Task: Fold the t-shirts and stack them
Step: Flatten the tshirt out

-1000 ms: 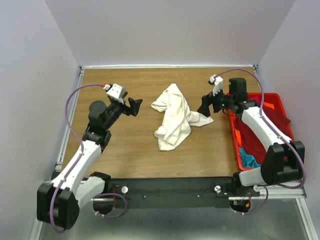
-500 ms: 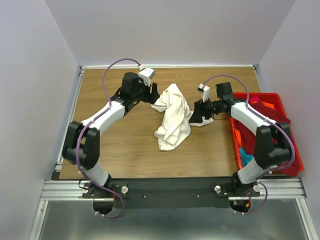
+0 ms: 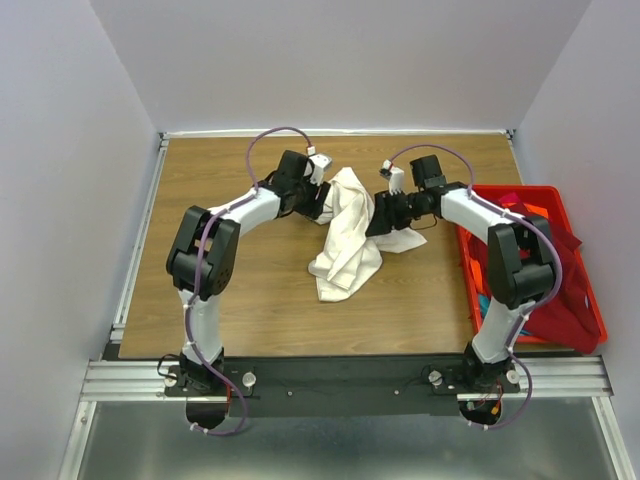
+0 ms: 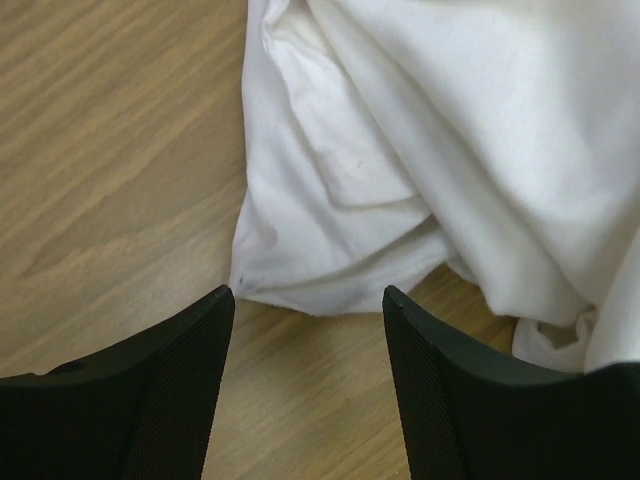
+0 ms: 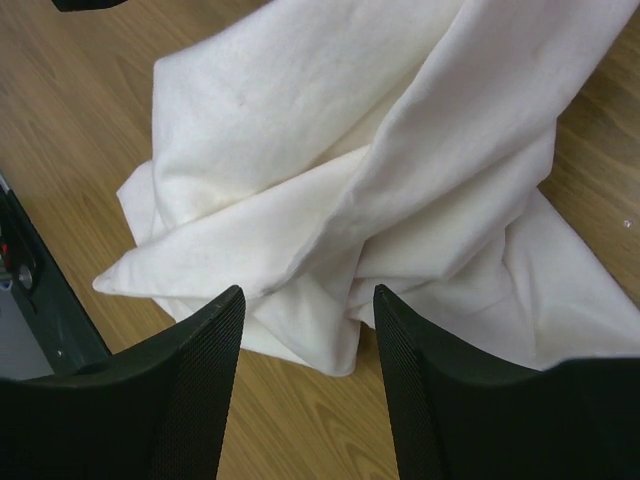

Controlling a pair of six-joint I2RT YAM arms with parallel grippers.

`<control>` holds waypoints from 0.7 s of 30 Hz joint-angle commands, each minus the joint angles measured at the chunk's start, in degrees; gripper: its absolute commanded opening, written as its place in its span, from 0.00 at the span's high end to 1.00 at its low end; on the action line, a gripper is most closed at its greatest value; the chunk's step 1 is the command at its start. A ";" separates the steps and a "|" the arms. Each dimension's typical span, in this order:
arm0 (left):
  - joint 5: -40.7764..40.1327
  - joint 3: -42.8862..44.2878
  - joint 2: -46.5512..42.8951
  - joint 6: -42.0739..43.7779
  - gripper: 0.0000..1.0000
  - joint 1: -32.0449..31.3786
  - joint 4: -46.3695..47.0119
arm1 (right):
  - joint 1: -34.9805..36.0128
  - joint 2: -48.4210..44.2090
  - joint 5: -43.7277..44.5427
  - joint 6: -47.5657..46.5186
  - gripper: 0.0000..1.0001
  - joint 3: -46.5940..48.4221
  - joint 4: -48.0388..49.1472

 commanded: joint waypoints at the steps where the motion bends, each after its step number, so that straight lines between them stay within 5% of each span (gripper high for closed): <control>1: -4.24 6.38 3.25 1.60 0.31 -1.63 -1.86 | 1.13 1.95 1.00 1.95 0.40 2.80 -1.06; 14: -5.91 11.59 10.38 2.13 0.38 -2.69 -5.03 | 2.09 5.64 2.58 5.91 0.51 7.28 -1.24; 18: -4.95 11.24 10.74 1.25 0.38 -2.87 -3.63 | 2.10 5.90 3.81 6.35 0.59 8.43 -1.41; 21: -5.47 11.67 11.26 0.55 0.41 -2.87 -3.27 | 2.18 5.90 5.22 5.91 0.74 8.69 -1.59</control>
